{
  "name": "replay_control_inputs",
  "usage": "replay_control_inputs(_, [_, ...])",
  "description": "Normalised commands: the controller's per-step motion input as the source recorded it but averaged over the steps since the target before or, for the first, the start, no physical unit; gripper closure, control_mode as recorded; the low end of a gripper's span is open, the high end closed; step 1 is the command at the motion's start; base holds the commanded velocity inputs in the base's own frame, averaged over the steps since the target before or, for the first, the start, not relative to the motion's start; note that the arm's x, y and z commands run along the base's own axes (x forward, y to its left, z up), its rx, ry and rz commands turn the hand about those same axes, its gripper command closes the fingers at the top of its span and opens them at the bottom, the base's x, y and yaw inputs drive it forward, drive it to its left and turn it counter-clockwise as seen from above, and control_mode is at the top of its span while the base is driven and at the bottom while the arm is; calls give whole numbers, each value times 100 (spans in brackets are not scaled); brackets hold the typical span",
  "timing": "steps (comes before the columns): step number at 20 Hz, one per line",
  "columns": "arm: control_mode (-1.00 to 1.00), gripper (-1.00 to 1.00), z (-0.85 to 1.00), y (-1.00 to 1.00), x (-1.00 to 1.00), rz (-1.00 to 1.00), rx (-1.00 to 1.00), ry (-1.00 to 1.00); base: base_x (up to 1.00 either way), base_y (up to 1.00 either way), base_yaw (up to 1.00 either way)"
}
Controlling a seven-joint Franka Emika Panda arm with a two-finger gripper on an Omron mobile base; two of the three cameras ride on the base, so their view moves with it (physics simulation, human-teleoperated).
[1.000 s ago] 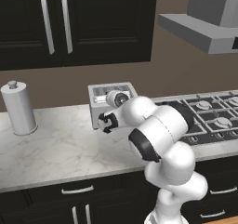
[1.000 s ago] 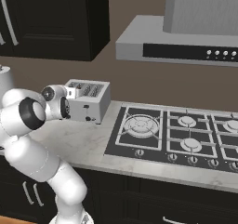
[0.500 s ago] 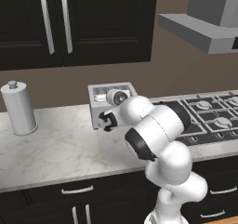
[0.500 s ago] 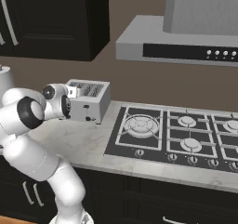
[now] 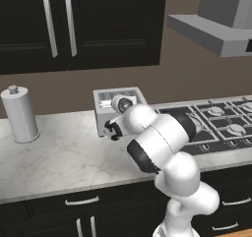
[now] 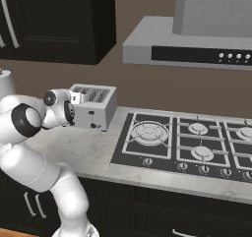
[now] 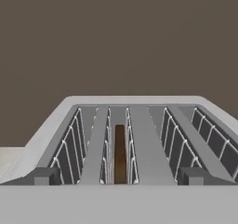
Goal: Start the toaster. Once the lever pops up, take the bread to the plate on the dining counter.
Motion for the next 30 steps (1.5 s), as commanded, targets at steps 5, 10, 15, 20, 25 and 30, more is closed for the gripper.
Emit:
replay_control_inputs(5, [-100, -100, 0, 0, 5, -4, 0, 0, 0, 0, 0])
replay_control_inputs(10, [-100, -100, 0, 0, 2, -1, 0, 0, 0, 0, 0])
replay_control_inputs(15, [-100, -100, 0, 0, 0, 0, 0, 0, 0, 0, 0])
replay_control_inputs(20, [-100, -100, 0, 0, 0, 0, 0, 0, 0, 0, 0])
replay_control_inputs(25, [-100, -100, 0, 0, 0, 0, 0, 0, 0, 0, 0])
replay_control_inputs(30, [-100, -100, 0, 0, 0, 0, 0, 0, 0, 0, 0])
